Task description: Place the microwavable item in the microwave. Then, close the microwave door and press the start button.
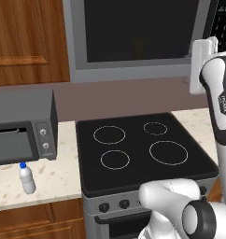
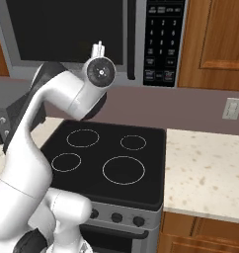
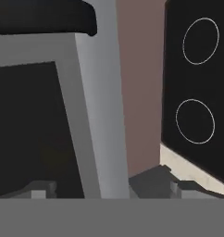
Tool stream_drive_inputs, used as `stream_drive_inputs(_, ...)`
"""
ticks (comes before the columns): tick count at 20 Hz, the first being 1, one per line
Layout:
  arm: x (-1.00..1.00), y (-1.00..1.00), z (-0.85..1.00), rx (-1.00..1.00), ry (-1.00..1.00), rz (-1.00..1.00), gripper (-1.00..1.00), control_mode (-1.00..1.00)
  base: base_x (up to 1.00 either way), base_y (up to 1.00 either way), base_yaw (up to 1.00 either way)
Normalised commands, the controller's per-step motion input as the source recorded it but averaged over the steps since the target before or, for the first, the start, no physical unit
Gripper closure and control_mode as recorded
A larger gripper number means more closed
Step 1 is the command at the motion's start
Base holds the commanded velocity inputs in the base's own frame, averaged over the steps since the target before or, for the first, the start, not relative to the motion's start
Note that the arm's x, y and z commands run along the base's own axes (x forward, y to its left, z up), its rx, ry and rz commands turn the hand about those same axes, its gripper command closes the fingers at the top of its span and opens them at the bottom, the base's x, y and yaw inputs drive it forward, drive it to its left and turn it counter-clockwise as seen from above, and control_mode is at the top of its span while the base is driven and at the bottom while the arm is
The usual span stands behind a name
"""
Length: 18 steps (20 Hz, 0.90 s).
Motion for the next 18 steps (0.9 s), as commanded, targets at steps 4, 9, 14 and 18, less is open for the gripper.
stream_drive_inputs(4,-0.49,-1.0,0.0,0.05,-0.05,0.0,-1.0,-1.0,0.0,0.0,0.0)
stream_drive_inputs(9,-0.12,-0.96,-0.05,0.05,-0.01,0.0,-1.0,-1.0,0.0,0.0,0.0)
stream_drive_inputs(14,0.16,-0.49,-0.17,0.03,0.0,0.0,-1.0,-1.0,0.0,0.0,0.0)
stream_drive_inputs(18,0.33,-0.29,-0.1,0.03,0.0,0.02,-1.0,-1.0,0.0,0.0,0.0)
